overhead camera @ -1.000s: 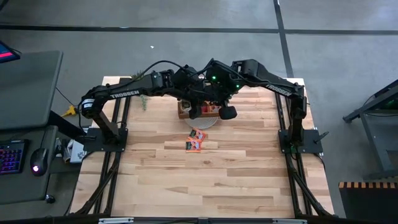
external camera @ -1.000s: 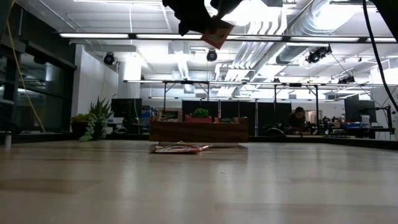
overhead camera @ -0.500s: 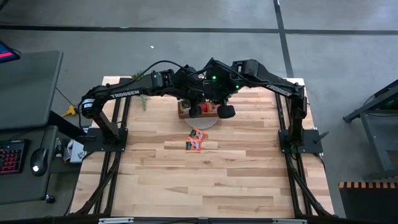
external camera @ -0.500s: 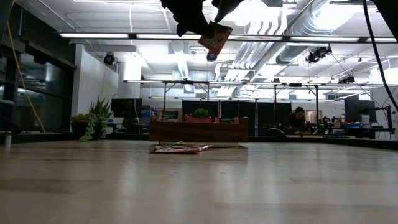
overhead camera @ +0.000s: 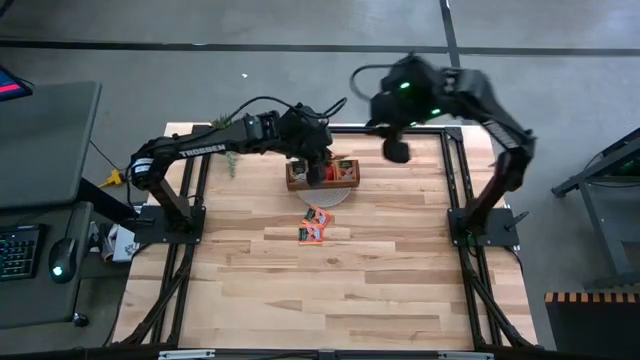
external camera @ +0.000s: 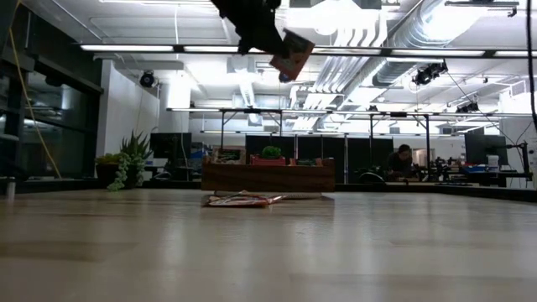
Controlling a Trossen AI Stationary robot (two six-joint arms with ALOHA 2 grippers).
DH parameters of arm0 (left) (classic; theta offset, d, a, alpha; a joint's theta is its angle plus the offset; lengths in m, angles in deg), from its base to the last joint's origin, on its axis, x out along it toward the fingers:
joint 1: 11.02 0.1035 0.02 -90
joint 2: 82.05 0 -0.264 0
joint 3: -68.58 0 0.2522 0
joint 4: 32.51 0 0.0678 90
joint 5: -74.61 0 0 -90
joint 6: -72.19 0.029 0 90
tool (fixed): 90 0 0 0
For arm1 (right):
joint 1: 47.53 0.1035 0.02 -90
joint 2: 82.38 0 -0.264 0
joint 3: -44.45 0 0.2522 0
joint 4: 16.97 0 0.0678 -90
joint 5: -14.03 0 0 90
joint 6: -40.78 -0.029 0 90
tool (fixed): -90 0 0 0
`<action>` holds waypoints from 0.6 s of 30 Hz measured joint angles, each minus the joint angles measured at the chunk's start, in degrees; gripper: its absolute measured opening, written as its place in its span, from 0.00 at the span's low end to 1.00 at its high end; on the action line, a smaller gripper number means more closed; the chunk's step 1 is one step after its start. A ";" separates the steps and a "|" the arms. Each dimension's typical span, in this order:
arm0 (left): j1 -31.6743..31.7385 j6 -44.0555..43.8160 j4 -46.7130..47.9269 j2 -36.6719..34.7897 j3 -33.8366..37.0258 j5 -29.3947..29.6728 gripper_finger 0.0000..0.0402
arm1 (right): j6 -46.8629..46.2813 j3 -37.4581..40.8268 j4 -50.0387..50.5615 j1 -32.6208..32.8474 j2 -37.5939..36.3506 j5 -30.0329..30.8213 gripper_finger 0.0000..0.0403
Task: Pick & Place Tea
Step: Put the orange tea bag in the right section of the wooden organizer
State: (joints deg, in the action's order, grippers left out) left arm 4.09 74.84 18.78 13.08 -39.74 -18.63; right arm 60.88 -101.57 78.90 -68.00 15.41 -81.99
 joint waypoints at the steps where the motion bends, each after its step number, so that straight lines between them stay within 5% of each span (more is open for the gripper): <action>1: 0.09 -0.45 -1.09 0.02 1.08 -0.01 0.00 | -0.18 -0.01 0.39 -0.89 -1.09 0.01 0.21; 9: 1.65 -4.48 -12.10 0.09 9.18 -4.55 0.00 | -1.59 -0.03 3.62 -5.97 -7.32 -1.26 0.22; 18: 5.03 -14.28 -36.37 0.04 23.18 -10.80 0.00 | -1.94 -0.03 7.97 -8.48 -9.91 -2.09 0.23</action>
State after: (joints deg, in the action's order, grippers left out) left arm 9.12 60.57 -17.60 13.13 -16.56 -29.43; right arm 58.94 -101.60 86.88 -76.49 5.50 -84.08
